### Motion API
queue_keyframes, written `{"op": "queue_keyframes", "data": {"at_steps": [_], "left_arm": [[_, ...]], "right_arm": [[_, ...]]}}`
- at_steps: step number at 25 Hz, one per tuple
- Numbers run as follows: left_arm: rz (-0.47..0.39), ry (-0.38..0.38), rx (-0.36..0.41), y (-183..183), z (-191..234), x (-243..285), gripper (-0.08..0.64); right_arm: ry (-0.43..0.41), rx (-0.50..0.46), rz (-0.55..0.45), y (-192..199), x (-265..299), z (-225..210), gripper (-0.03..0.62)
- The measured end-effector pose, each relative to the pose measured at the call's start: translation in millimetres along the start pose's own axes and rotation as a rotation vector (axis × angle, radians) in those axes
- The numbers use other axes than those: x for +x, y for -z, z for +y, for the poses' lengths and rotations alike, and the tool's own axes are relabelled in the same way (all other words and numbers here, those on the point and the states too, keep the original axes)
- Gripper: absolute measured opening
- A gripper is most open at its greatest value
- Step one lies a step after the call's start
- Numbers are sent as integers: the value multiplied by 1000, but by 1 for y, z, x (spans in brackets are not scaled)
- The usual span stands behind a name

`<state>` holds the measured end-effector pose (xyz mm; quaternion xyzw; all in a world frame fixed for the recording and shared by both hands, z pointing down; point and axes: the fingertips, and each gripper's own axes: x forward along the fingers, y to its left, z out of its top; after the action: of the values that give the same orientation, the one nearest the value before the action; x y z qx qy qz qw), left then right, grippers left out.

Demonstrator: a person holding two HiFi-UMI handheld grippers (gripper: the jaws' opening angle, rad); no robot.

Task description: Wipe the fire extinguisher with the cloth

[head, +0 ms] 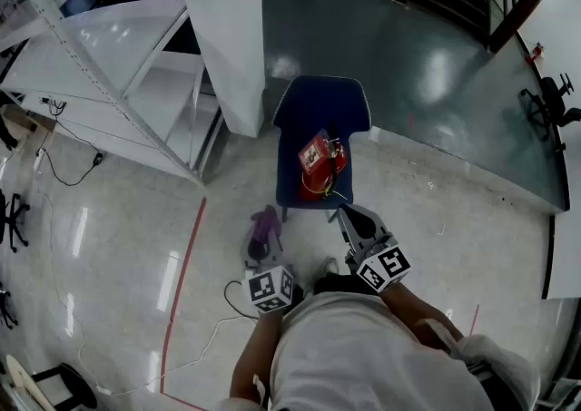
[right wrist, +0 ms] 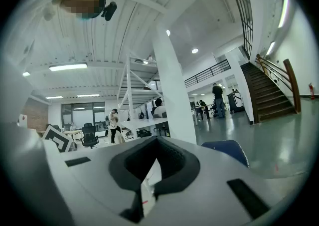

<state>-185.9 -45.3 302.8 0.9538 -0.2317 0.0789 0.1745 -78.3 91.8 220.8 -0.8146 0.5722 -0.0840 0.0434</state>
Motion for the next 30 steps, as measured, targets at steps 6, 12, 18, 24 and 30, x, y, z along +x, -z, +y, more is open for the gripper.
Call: {"op": "queue_keyframes", "data": {"at_steps": [6, 12, 18, 24, 30], "left_arm": [[7, 0, -8, 6, -5, 2, 63], [28, -5, -24, 16, -3, 7, 63], [64, -11, -46, 43, 8, 32, 63], [95, -5, -59, 91, 27, 91, 63], [114, -5, -62, 152, 32, 122, 63]], "right_arm": [[-5, 6, -1, 2, -1, -7, 12], [-15, 16, -9, 3, 3, -11, 12], [-26, 26, 11, 14, 14, -20, 12], [-36, 29, 8, 38, 35, -42, 14], [-49, 39, 34, 90, 46, -59, 12]]}}
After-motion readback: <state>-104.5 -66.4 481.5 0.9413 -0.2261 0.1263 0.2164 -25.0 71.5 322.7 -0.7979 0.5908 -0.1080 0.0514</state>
